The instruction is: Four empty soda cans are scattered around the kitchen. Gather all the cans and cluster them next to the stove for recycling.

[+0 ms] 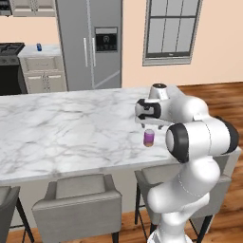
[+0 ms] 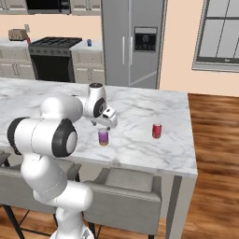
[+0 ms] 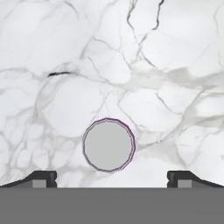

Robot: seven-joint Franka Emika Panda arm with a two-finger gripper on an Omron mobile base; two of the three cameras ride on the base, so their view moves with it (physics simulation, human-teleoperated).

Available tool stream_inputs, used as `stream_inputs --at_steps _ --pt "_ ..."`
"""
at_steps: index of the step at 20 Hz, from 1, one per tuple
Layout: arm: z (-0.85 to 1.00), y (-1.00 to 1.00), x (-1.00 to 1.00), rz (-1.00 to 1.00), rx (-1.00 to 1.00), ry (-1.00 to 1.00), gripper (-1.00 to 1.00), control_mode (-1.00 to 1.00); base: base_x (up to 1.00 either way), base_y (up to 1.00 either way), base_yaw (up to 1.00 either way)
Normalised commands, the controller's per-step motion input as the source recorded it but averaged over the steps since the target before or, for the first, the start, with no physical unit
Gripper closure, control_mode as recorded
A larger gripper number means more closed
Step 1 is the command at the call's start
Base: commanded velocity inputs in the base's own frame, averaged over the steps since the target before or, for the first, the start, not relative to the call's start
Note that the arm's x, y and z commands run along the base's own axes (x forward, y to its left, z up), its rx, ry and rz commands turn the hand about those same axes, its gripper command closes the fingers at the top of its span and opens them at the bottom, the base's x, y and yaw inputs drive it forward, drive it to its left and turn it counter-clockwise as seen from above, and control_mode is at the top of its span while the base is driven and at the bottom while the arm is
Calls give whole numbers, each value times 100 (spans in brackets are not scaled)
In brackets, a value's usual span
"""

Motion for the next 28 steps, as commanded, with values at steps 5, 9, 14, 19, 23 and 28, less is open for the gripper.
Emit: stream_inputs --at_steps 5,9,14,19,23,28 --pt "-33 0 0 0 -2 0 -100 -100 0 0 0" --pt "-18 0 0 0 0 0 -100 -100 0 0 0" --pt "-13 0 0 0 0 0 -100 -100 0 0 0" --pt "-4 0 14 0 0 0 -100 -100 0 0 0" --pt "0 0 11 0 0 0 -100 -100 0 0 0" --pt "-6 0 5 0 0 0 -100 -100 0 0 0"
